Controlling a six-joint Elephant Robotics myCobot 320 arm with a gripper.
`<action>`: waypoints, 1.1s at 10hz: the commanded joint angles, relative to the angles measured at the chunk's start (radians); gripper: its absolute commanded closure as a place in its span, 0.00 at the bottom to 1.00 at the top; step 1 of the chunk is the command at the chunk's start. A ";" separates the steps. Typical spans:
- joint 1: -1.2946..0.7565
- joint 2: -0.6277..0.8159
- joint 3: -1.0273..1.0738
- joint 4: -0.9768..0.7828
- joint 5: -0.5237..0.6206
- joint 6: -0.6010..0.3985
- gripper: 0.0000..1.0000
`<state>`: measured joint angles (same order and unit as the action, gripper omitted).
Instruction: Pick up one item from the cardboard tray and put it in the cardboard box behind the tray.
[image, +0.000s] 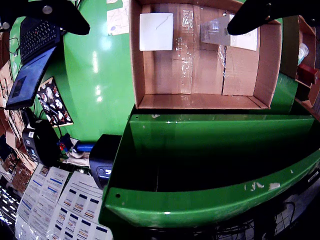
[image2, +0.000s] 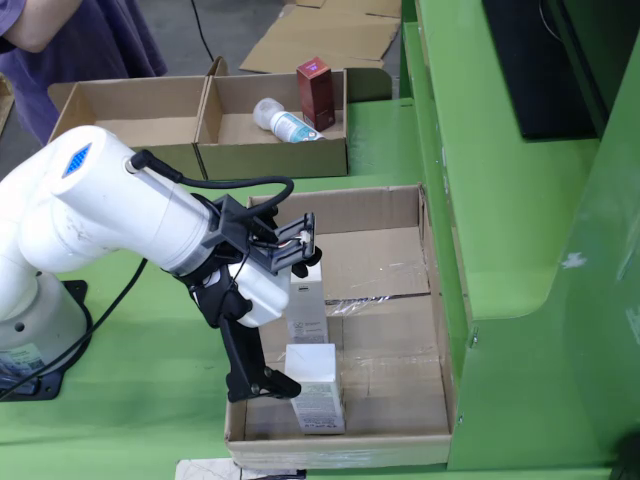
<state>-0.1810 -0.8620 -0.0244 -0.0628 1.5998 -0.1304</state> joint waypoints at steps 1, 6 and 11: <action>-0.002 0.020 0.024 0.027 -0.008 0.003 0.00; 0.013 -0.012 0.024 0.059 -0.029 0.016 0.00; 0.014 -0.064 0.024 0.093 -0.030 0.023 0.00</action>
<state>-0.1641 -0.9357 -0.0260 0.0122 1.5722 -0.1134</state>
